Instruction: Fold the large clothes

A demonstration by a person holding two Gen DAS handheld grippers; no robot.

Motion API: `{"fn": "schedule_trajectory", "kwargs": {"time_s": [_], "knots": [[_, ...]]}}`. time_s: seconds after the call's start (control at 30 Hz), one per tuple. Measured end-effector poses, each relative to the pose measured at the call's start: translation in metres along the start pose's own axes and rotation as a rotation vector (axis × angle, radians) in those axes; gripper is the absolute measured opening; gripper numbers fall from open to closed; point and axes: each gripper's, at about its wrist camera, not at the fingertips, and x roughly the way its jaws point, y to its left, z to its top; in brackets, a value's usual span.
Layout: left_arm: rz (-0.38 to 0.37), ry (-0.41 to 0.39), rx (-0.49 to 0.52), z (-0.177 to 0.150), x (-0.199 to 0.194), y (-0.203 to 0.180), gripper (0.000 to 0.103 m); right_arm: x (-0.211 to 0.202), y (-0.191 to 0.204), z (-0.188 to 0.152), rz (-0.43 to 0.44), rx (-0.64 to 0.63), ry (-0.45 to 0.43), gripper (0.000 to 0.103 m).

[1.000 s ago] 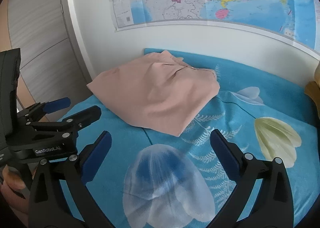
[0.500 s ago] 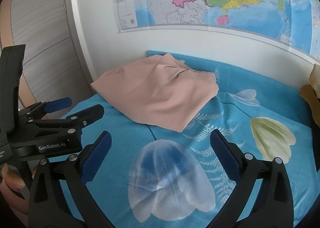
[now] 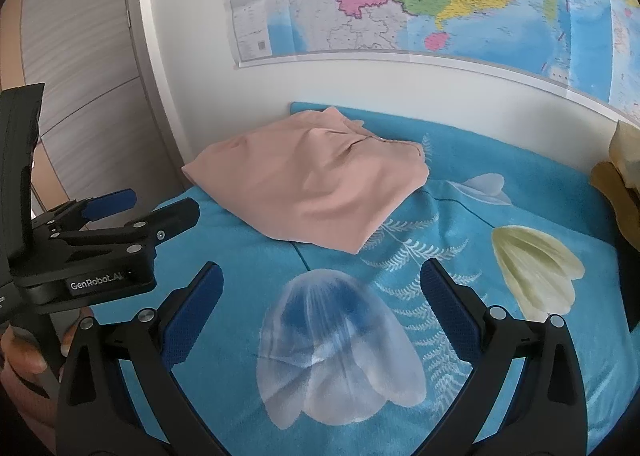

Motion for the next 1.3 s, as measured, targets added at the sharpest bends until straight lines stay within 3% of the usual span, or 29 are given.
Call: {"fn": "schedule_trajectory", "kwargs": {"time_s": [1.3], "knots": [[0.029,-0.009,-0.009,-0.011,-0.017,0.002,0.097,-0.014,0.008,-0.015,-0.006,-0.004,-0.006,0.097]]}}
